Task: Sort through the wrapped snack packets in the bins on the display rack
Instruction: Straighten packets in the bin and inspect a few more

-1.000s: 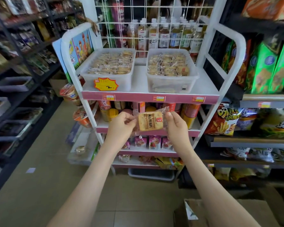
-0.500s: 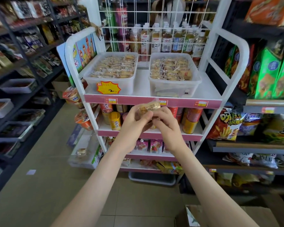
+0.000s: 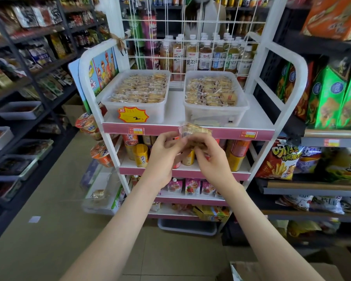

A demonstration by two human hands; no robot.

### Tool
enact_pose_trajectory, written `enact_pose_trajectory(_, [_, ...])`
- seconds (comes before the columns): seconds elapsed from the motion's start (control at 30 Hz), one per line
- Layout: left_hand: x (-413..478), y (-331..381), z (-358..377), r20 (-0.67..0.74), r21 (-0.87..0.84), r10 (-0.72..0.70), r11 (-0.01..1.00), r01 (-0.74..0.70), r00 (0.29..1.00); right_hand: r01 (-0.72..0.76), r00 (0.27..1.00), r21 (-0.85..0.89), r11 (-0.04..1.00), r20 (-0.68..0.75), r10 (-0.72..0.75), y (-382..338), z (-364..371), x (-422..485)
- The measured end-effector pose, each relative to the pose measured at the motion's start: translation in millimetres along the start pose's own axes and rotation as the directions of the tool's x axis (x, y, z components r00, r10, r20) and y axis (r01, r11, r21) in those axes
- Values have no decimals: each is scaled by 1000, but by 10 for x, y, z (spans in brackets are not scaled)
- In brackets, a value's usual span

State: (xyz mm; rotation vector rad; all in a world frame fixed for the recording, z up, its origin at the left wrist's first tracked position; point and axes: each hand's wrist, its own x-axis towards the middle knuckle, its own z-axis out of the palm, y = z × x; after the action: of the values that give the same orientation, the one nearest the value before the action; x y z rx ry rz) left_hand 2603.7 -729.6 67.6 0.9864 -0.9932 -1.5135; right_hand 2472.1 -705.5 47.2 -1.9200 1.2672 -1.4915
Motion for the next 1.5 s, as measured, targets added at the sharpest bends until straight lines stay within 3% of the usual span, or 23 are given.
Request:
enact_pose_trajectory(0.17, [34, 11, -20, -43, -43, 55, 997, -57, 998, 4, 1000, 79, 997, -5, -4, -31, 0, 43])
enact_pose_trajectory(0.33, [39, 73, -60, -51, -112, 76, 990, -81, 996, -147, 958, 122, 982, -228, 172, -32, -59, 155])
enact_pose_trajectory(0.43, [57, 93, -95, -56, -134, 78, 987, -85, 995, -347, 923, 340, 874, -40, 383, -40, -117, 221])
enact_pose_trajectory(0.5, [74, 89, -112, -62, -132, 77, 988, -85, 995, -393, 910, 405, 826, 39, 414, -43, -109, 228])
enact_pose_trajectory(0.73, [104, 35, -130, -81, -78, 106, 991, -112, 991, -329, 920, 430, 841, -54, 387, -33, -151, 230])
enact_pose_trajectory(0.87, [111, 14, -132, -47, -93, 89, 991, -93, 995, -374, 875, 663, 649, 20, 484, -26, -286, 284])
enact_pose_trajectory(0.93, [107, 15, -126, -30, -71, 85, 994, -87, 996, -408, 845, 696, 591, 44, 533, -35, -358, 324])
enact_pose_trajectory(1.23, [177, 43, 26, 11, -41, 81, 996, -80, 997, -404, 825, 591, 698, -95, 558, 70, -530, 429])
enact_pose_trajectory(1.43, [274, 49, 306, 20, -54, 71, 996, -70, 997, -251, 803, 817, 520, -123, 583, 209, -701, 451])
enact_pose_trajectory(1.5, [331, 74, 410, 31, -58, 64, 996, -62, 997, -258, 811, 794, 551, -132, 570, 246, -796, 483])
